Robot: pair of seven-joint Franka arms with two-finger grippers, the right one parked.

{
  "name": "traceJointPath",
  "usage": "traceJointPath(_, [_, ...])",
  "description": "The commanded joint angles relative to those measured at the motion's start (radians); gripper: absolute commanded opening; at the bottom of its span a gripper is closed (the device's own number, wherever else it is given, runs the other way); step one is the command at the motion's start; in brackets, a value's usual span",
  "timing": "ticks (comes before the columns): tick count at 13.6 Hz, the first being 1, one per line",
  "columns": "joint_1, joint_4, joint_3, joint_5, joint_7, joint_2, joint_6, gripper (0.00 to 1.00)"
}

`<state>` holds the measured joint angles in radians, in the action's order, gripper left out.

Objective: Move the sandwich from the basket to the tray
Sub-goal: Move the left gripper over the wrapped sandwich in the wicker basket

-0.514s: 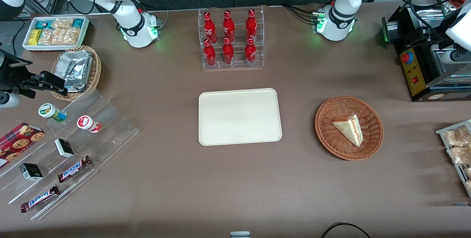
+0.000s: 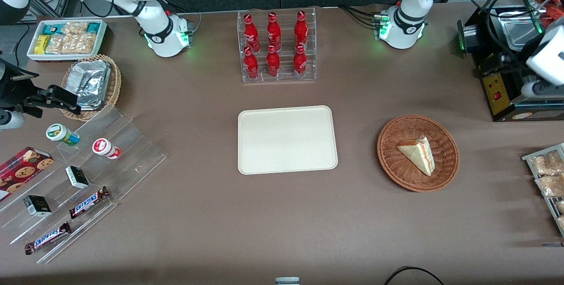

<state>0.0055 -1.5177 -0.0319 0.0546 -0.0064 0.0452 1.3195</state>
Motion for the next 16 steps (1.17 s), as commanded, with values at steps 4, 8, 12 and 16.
traceJointPath(4, [-0.01,-0.258,0.0,0.011,-0.228,0.01,0.268,1.0])
traceJointPath(8, [-0.012,-0.499,-0.06,0.053,-0.472,0.007,0.551,1.0])
traceJointPath(12, [-0.01,-0.64,-0.065,0.054,-0.627,-0.01,0.755,1.0])
traceJointPath(16, [-0.004,-0.697,-0.063,-0.012,-0.693,0.002,0.912,1.0])
